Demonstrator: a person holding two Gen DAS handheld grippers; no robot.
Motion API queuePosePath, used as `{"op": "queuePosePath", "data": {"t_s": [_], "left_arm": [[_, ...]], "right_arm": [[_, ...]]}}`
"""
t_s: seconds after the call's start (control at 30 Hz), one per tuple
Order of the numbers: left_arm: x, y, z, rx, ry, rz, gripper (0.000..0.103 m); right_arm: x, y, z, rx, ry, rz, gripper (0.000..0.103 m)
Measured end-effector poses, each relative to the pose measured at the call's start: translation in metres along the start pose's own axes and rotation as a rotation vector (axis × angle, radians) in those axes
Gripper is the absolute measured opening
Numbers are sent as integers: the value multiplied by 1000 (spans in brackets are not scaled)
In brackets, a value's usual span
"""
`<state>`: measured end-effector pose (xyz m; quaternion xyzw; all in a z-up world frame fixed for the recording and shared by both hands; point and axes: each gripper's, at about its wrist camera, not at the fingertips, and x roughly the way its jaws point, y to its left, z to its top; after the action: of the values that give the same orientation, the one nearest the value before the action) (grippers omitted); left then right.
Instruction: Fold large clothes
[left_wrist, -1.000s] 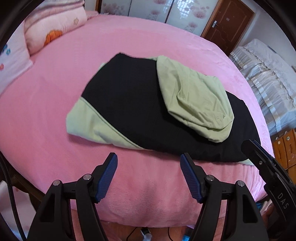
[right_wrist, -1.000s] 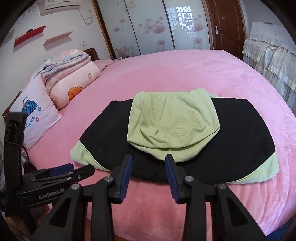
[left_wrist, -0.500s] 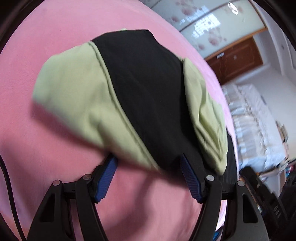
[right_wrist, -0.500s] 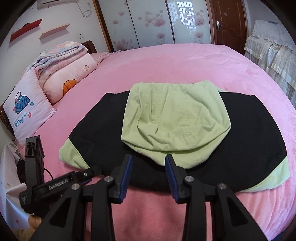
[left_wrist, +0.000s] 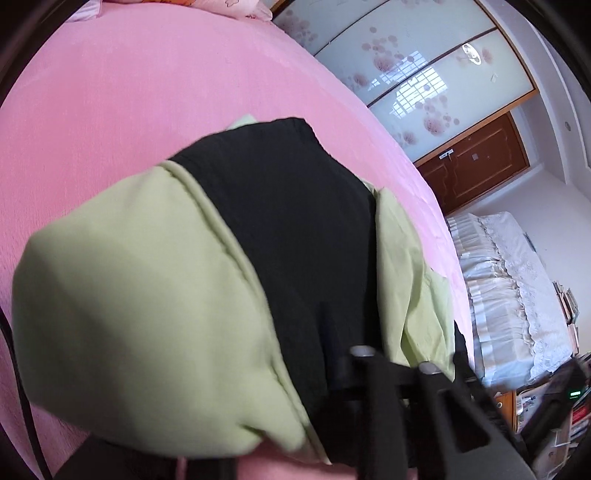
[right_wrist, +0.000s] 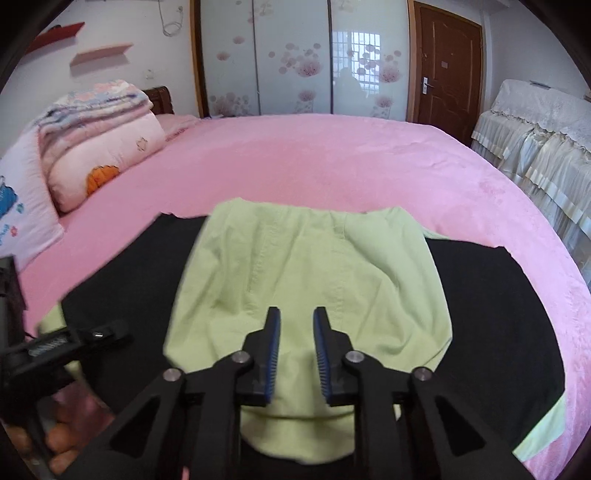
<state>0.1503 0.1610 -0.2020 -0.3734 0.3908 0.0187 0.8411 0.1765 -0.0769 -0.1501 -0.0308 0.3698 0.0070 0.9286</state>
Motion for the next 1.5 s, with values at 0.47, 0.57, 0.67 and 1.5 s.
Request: {"op": "queuePosePath", "data": {"t_s": [0.47, 0.57, 0.67, 1.5], "left_arm": [[-42, -154, -27, 529, -198, -121, 6], [-37, -195, -44, 652, -191, -161, 6], [-26, -232, -67, 774, -150, -210, 6], [98, -295, -214, 1267, 205, -32, 8]], "right_arm": [[29, -23, -44, 109, 84, 142, 8], [24, -39, -44, 176, 105, 232, 7], [11, -69, -50, 289, 136, 347, 7], [-110, -258, -121, 602, 30, -71, 8]]}}
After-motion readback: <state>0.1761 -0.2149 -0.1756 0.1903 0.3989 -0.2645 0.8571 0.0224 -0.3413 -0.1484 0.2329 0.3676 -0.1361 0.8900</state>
